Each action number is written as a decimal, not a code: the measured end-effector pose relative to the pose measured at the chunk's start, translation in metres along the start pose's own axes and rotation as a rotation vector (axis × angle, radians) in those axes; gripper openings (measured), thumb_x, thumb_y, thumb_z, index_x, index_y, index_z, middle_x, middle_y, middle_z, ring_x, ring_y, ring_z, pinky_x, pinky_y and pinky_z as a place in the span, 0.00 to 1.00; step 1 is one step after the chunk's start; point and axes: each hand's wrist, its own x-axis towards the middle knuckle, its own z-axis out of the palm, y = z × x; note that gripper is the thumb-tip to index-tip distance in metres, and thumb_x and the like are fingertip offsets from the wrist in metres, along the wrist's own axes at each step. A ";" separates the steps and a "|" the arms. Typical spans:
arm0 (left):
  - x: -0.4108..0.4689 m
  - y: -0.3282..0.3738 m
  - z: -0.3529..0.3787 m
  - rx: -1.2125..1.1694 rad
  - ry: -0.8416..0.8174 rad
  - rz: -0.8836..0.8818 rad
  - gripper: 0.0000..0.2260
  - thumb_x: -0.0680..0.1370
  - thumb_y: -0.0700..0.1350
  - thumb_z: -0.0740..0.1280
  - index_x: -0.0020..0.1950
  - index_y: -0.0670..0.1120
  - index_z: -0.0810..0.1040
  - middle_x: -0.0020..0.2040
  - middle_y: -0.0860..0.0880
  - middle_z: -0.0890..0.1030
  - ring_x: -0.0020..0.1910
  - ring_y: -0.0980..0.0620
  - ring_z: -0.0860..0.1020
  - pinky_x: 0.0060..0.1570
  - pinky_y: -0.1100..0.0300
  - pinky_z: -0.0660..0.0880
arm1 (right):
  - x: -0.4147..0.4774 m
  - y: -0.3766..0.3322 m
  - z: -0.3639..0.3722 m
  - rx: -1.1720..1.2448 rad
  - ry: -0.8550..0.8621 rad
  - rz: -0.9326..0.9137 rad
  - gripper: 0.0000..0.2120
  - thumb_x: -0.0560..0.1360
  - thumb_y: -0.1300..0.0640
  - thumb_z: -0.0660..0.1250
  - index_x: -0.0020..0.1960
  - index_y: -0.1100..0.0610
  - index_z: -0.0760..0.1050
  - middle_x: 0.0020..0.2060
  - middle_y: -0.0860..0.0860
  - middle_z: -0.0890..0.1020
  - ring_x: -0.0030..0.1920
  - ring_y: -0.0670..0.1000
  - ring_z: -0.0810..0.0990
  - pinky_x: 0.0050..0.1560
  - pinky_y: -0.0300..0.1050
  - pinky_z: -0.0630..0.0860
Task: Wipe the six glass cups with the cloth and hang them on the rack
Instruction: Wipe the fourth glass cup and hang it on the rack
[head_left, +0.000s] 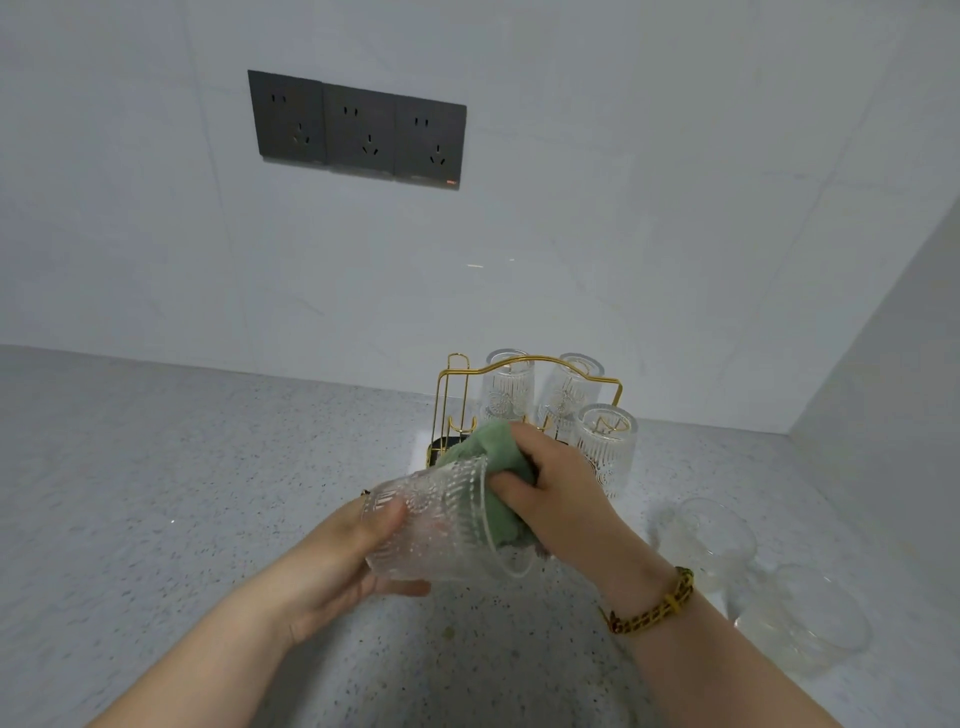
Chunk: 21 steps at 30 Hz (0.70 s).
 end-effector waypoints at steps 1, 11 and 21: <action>0.001 0.000 0.002 0.072 0.062 0.074 0.48 0.41 0.63 0.79 0.58 0.46 0.74 0.43 0.47 0.84 0.39 0.51 0.82 0.34 0.58 0.79 | 0.001 0.002 0.002 0.061 0.024 0.071 0.06 0.74 0.63 0.63 0.49 0.54 0.75 0.37 0.39 0.75 0.37 0.33 0.75 0.37 0.24 0.71; -0.003 0.005 0.001 0.092 -0.042 0.062 0.46 0.42 0.59 0.81 0.58 0.52 0.71 0.49 0.51 0.84 0.45 0.56 0.83 0.39 0.62 0.80 | -0.002 0.003 0.000 0.127 -0.001 0.119 0.11 0.74 0.63 0.64 0.42 0.46 0.73 0.37 0.40 0.77 0.38 0.38 0.76 0.38 0.27 0.72; -0.006 0.011 0.031 0.565 0.343 0.363 0.35 0.53 0.35 0.81 0.49 0.61 0.69 0.47 0.62 0.74 0.41 0.76 0.73 0.37 0.81 0.69 | -0.012 0.012 0.010 0.665 0.009 0.543 0.05 0.75 0.63 0.61 0.48 0.61 0.76 0.34 0.51 0.80 0.31 0.46 0.79 0.31 0.37 0.76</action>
